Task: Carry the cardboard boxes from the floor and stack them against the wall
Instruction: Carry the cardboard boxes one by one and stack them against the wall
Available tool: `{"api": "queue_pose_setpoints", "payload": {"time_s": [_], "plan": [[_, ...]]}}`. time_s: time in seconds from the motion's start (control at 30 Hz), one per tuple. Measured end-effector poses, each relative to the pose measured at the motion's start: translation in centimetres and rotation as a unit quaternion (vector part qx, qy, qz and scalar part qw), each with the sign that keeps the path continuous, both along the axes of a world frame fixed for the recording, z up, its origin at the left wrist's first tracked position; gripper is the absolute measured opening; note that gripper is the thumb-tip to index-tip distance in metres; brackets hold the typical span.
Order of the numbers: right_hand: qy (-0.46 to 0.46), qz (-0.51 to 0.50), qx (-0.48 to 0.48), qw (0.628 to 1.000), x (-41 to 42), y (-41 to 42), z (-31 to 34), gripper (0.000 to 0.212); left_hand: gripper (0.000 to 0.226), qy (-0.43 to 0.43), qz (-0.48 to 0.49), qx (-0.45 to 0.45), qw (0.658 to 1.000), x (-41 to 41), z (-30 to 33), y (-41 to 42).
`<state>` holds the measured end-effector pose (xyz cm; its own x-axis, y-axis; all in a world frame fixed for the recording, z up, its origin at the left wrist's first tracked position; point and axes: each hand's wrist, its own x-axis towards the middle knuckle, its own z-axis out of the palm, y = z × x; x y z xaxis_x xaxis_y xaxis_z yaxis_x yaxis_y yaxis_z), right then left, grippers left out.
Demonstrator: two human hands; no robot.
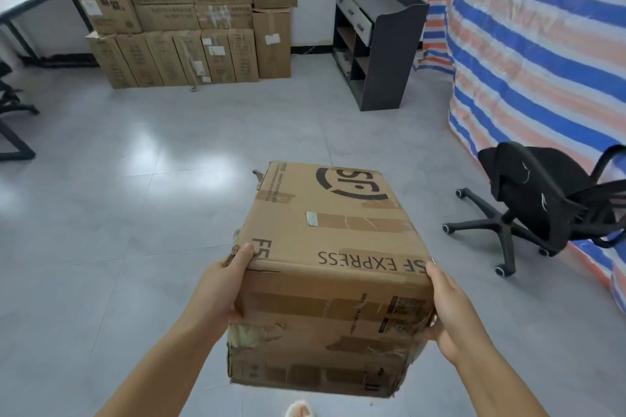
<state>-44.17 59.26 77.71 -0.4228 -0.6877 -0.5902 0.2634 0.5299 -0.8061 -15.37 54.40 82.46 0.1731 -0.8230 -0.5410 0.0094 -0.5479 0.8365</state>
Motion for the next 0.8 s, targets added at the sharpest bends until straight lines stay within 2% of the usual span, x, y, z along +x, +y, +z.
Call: {"api": "queue_pose_setpoints", "payload": {"time_s": [0.23,0.63,0.8], "plan": [[0.013,-0.004,-0.011,1.000,-2.5,-13.3,0.4,0.030,0.025,0.006,-0.005,0.000,1.000,-2.3,0.4,-12.5],[0.028,0.084,-0.021,0.996,-9.1,-41.9,0.7,0.031,0.023,0.027,0.066,0.002,0.997,-8.2,-0.6,-37.3],[0.018,0.118,-0.045,0.992,-8.2,-52.8,1.4,0.025,0.027,0.027,0.095,-0.008,0.995,-7.4,-0.2,-45.7]]}}
